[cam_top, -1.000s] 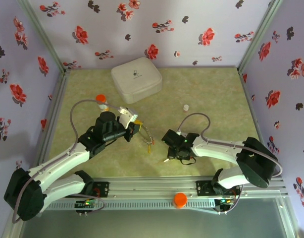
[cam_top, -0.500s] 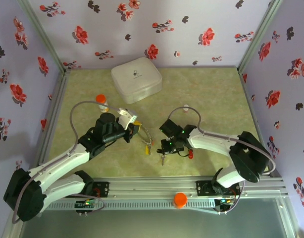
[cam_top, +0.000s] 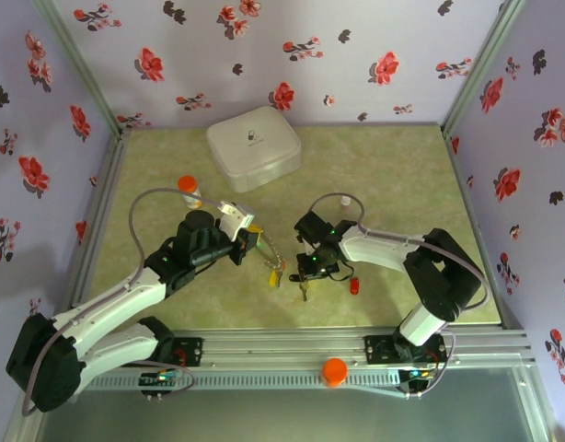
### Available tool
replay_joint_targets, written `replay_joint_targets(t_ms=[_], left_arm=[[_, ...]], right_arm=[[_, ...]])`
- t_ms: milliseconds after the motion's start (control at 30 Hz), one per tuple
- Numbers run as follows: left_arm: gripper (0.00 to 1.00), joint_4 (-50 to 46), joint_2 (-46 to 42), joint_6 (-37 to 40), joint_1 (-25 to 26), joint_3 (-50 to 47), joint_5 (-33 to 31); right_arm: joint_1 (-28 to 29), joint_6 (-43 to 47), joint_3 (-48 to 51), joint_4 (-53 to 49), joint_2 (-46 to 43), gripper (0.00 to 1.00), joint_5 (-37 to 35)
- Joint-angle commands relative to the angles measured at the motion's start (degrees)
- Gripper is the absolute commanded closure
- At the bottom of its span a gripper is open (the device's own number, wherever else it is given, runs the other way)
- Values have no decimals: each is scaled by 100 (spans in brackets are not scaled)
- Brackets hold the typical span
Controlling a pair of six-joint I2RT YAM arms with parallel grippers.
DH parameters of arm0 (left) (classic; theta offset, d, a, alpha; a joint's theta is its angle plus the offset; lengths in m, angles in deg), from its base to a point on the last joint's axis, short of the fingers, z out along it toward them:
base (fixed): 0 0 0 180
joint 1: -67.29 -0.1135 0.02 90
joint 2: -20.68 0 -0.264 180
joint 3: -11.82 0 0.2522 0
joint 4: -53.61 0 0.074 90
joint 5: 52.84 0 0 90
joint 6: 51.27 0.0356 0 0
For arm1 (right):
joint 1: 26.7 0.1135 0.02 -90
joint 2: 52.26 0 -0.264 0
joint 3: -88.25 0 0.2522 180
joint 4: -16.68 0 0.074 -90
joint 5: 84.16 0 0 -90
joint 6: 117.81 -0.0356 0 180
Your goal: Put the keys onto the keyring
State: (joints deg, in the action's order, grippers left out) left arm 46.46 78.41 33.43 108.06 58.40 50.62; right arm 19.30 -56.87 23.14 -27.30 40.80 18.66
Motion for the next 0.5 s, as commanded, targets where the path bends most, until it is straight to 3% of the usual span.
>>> replay_joint_targets(t_ms=[0, 267, 467], left_arm=[[100, 209, -113, -41, 36, -23, -62], [100, 226, -113, -21, 38, -25, -45], [100, 218, -118, -11, 36, -21, -45]], right_arm=[[-56, 117, -201, -291, 72, 82, -112], [-58, 223, -423, -414, 89, 71, -178], [-58, 300, -536, -518, 230, 75, -254]])
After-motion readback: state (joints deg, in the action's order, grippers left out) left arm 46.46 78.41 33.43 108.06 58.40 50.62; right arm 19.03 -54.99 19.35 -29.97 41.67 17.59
